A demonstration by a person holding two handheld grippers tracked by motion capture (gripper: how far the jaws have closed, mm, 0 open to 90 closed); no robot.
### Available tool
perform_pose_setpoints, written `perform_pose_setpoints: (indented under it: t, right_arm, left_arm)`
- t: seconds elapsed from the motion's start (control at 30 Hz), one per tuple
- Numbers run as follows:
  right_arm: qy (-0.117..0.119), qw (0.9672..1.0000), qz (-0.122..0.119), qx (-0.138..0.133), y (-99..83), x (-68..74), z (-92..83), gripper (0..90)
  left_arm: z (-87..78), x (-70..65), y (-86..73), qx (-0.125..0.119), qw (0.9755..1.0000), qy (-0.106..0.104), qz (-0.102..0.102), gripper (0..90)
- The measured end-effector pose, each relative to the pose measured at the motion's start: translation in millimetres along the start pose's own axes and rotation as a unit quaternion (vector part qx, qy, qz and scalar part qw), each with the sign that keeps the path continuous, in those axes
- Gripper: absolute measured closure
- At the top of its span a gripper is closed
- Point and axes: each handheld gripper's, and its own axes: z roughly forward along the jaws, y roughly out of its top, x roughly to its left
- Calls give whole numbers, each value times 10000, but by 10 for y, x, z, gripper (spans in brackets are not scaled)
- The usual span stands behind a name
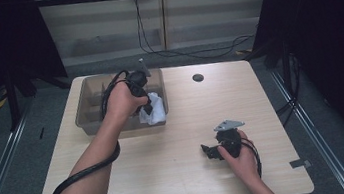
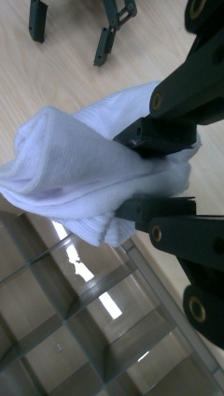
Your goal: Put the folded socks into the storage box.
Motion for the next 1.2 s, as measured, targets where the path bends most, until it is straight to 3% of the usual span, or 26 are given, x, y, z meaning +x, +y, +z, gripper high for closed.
perform_pose_setpoints:
  t: [0.57, 0.77, 1.2]
  right_arm:
    - [3, 10000, -42, -6, -4, 1, -4, 98]
    - [12, 10000, -67, -15, -6, 2, -5, 98]
    - [17, 10000, -56, -9, -6, 3, -6, 98]
  left_arm:
    - [90, 140, 209, -124, 9997, 129, -135, 707]
    - [216, 211, 266, -144, 9996, 65, -252, 706]
    - [420, 273, 330, -95, 9996, 68, -249, 701]
